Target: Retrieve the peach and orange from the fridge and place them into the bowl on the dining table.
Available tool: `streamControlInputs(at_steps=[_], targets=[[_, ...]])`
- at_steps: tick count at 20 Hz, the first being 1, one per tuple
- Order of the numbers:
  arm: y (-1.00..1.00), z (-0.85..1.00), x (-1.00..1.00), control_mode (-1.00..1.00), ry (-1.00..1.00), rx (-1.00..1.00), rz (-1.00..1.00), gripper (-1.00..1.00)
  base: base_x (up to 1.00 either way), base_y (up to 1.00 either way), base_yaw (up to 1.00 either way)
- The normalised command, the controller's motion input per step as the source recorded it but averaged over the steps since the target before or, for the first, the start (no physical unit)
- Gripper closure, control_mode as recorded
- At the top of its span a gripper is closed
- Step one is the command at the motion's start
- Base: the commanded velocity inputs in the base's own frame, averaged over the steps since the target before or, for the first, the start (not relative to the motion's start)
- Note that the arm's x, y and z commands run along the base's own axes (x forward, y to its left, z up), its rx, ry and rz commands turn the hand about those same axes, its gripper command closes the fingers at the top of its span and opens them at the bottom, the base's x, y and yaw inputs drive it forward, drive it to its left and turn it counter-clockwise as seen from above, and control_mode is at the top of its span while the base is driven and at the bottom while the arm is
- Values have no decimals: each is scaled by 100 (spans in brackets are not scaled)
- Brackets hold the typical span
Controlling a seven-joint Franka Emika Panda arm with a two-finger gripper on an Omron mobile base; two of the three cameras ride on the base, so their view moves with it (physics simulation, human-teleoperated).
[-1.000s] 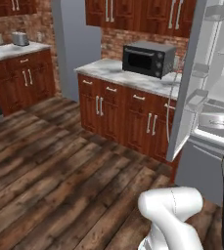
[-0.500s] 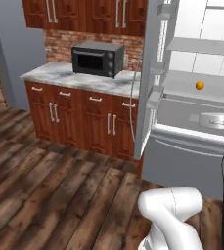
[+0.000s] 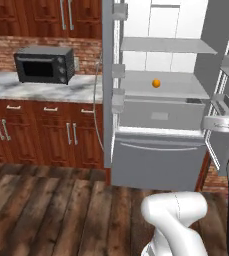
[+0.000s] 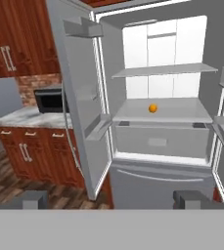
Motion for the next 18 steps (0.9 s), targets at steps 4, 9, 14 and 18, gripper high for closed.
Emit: streamControlInputs(at_steps=[4,9,14,18], targets=[[0,0,0,100,0,0,0,-100,14,-9,-44],[0,0,0,100,0,0,0,-100,36,1,-35],[0,0,0,100,0,0,0,-100,65,19,-16],[0,0,0,100,0,0,0,-100,66,8,-7]])
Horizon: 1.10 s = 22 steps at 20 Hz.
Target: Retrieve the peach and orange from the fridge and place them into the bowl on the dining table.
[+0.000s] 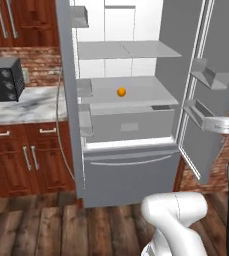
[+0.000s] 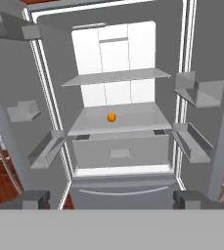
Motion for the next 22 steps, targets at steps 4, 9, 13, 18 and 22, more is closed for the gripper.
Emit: streamControlInputs(at_steps=[4,9,13,18,22], targets=[[0,0,0,100,0,0,0,-100,70,10,-1],[0,0,0,100,0,0,0,-100,89,22,0],[0,0,0,100,0,0,0,-100,97,13,0],[0,0,0,100,0,0,0,-100,99,6,0],[0,0,0,100,0,0,0,-100,53,15,0]])
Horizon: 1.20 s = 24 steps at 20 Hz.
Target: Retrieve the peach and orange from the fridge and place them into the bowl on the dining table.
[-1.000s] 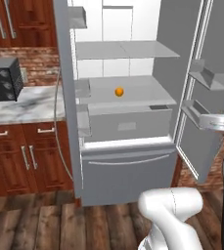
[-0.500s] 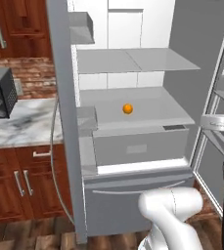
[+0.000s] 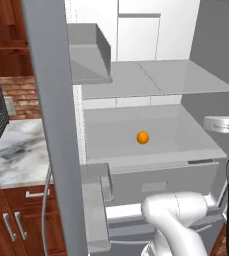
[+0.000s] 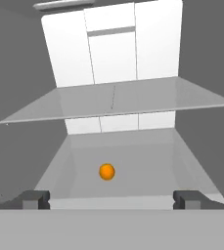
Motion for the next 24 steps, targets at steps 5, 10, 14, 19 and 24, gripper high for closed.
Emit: streamControlInputs(at_steps=[5,10,14,19,24], targets=[[0,0,0,100,0,0,0,-100,-47,4,0],[0,0,0,100,0,0,0,-100,-75,7,-2],[0,0,0,100,0,0,0,-100,1,15,-2],[0,0,0,100,0,0,0,-100,43,11,0],[0,0,0,100,0,0,0,-100,58,12,0]])
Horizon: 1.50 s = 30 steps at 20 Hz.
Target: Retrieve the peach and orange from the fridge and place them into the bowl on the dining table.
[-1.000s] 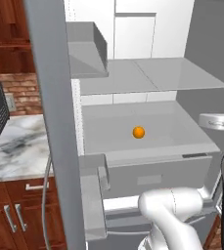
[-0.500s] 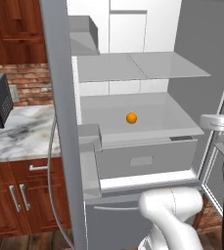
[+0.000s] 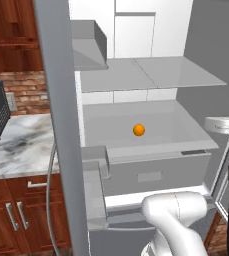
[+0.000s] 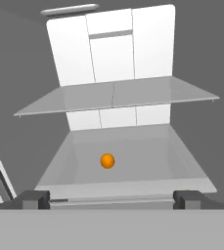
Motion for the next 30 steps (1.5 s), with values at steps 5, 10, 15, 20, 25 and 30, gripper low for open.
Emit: streamControlInputs(at_steps=[5,10,15,20,25,30], targets=[[0,0,0,100,0,0,0,-100,36,11,0],[0,0,0,100,0,0,0,-100,5,3,0],[0,0,0,100,0,0,0,-100,0,0,0],[0,0,0,100,0,0,0,-100,0,0,7],[0,0,0,100,0,0,0,-100,0,2,19],[0,0,0,100,0,0,0,-100,3,2,16]])
